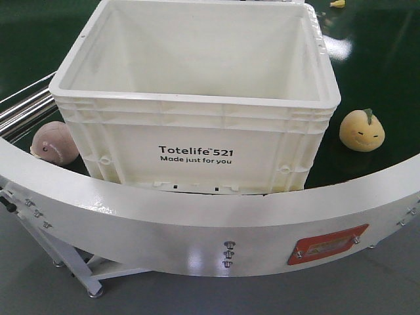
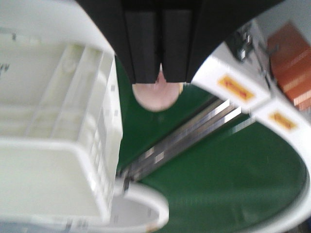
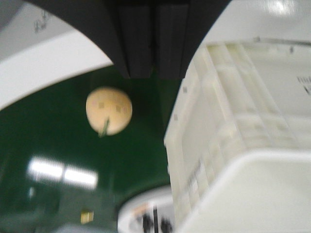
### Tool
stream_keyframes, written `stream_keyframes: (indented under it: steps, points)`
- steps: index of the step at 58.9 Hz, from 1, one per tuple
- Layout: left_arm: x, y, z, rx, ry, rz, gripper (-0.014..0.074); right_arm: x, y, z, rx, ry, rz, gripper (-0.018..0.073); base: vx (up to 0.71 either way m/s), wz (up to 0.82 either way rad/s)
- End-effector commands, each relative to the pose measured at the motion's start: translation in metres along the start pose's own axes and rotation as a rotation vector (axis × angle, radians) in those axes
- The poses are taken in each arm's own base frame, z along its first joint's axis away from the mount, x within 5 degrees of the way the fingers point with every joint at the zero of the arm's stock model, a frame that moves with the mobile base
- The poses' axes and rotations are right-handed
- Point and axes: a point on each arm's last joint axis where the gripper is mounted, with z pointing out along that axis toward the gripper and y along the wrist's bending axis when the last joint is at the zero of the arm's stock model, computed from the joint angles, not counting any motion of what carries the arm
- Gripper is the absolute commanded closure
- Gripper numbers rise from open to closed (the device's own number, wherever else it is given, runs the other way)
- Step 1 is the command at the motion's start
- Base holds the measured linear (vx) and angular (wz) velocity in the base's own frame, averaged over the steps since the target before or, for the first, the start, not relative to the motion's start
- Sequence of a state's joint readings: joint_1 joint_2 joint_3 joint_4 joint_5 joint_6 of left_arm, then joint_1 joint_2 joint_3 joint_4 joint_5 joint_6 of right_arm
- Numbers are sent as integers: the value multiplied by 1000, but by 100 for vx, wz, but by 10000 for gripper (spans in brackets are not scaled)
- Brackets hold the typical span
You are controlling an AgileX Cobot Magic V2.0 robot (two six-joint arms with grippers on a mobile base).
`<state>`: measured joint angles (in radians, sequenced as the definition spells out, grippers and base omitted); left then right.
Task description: Place moving items into box and shelve
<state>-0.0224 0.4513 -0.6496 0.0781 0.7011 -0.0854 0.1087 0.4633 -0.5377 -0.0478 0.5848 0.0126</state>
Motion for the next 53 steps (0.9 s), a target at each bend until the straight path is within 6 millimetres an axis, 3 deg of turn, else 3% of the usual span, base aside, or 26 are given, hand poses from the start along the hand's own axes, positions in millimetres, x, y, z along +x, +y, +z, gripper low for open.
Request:
stream_keyframes:
  steps: [1,10,15,20,29,34,41,53]
  points:
    - [-9,-1,5,5,13,-8,619,-12,0,9,-2,6,-14,575,0,0]
    - [0,-1,18,1,97,-5,602,-9,1,29,-5,111,-18,559,0,0]
    - [4,-1,20,0,117,-5,545,-7,1,39,-6,158,-19,483,0,0]
    - [6,-1,20,0,123,-4,420,-4,1,49,-8,202,-20,335,0,0]
    - [6,-1,20,0,125,-3,134,-1,1,63,-4,264,-11,-25,0,0]
    - [6,-1,20,0,125,-3,22,-3,-4,71,40,292,28,-158,0,0]
    - [6,-1,20,-1,129,-3,-48,-11,-22,84,151,357,83,-161,0,0]
    - [6,-1,20,-1,130,-3,-29,-34,-47,123,160,428,157,-141,0,0]
